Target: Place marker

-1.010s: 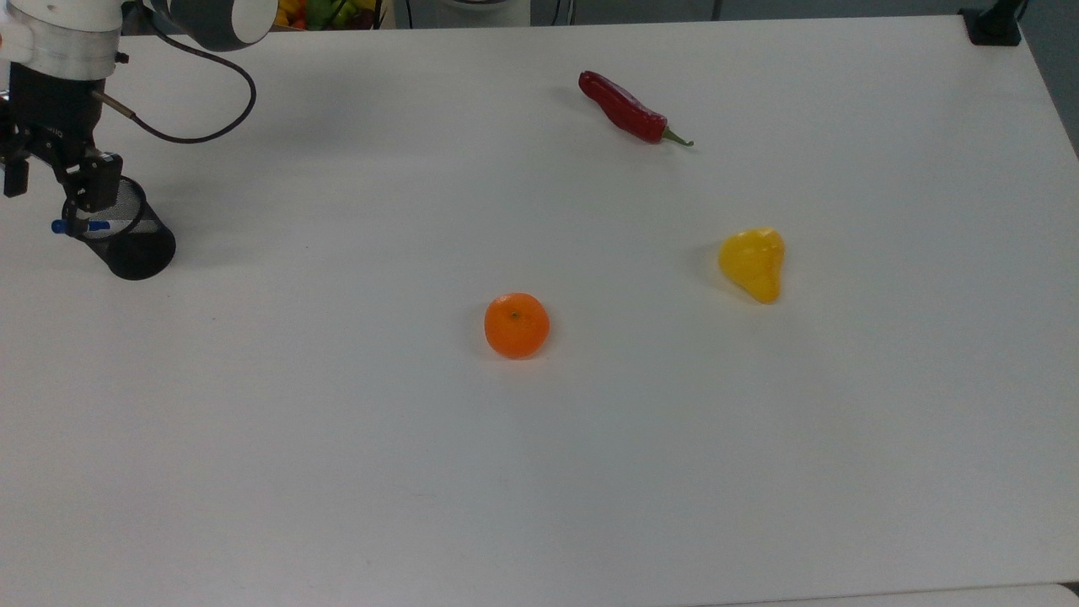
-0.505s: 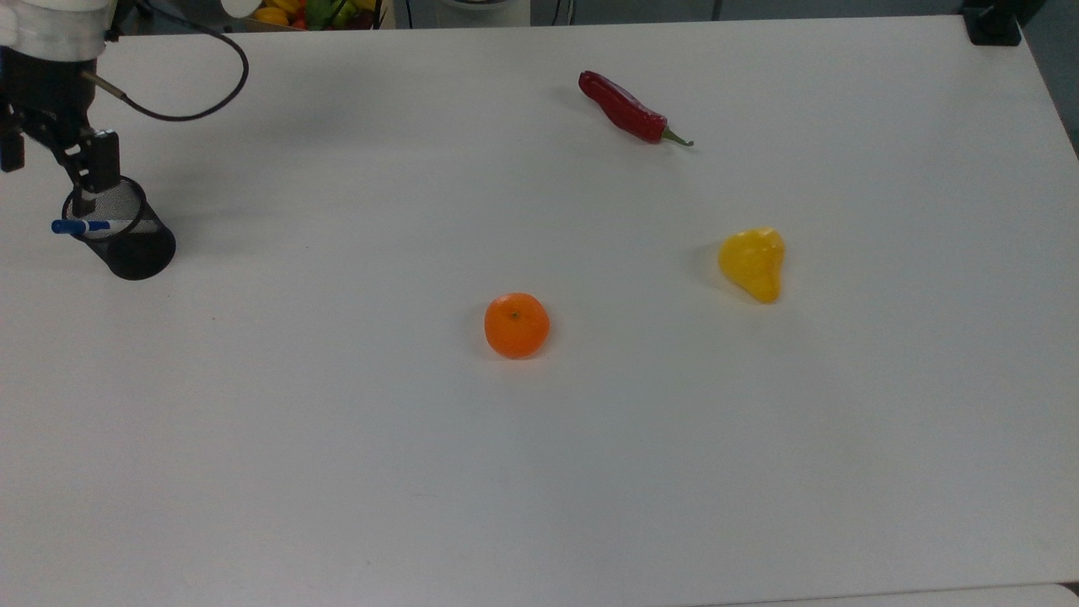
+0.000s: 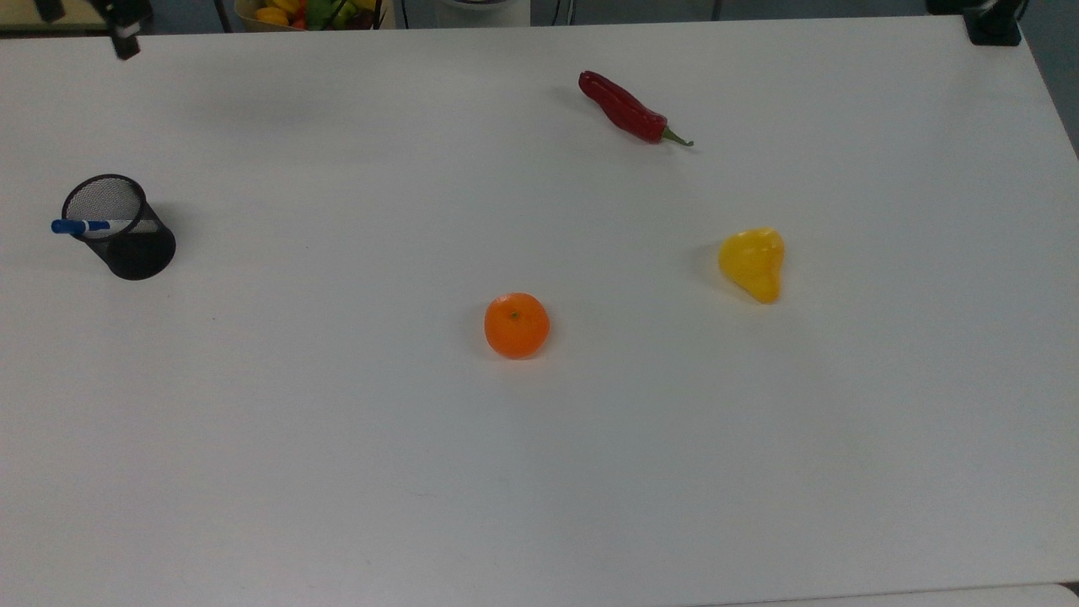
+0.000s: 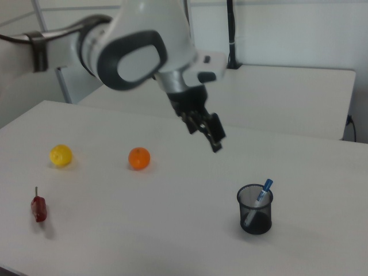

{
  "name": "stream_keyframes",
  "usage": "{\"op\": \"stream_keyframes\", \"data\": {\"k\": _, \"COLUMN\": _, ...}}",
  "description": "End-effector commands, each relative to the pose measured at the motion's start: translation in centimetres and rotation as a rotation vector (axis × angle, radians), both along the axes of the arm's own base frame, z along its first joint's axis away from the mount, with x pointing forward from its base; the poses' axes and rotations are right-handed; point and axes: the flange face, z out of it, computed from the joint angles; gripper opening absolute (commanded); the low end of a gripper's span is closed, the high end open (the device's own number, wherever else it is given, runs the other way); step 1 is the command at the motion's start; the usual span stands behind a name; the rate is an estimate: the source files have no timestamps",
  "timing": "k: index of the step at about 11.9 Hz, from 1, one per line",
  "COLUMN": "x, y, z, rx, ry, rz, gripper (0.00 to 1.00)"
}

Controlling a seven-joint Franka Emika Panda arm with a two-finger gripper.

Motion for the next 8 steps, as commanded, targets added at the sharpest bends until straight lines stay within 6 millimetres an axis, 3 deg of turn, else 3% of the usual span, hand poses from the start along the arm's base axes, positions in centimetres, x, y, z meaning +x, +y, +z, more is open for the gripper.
{"op": "stream_keyframes", "data": {"k": 1, "x": -0.3, "y": 7.0, "z": 4.1, "rx": 0.065, "ry": 0.085, "rz": 0.061, "gripper": 1.0}}
{"op": "stream_keyframes", "data": {"k": 6, "x": 0.8, "y": 19.1, "z": 5.2, "rx": 0.075, "ry": 0.119, "rz": 0.143, "gripper": 1.0}}
{"op": "stream_keyframes", "data": {"k": 8, "x": 1.4, "y": 22.3, "z": 4.3, "rx": 0.064, "ry": 0.14, "rz": 0.232, "gripper": 1.0}}
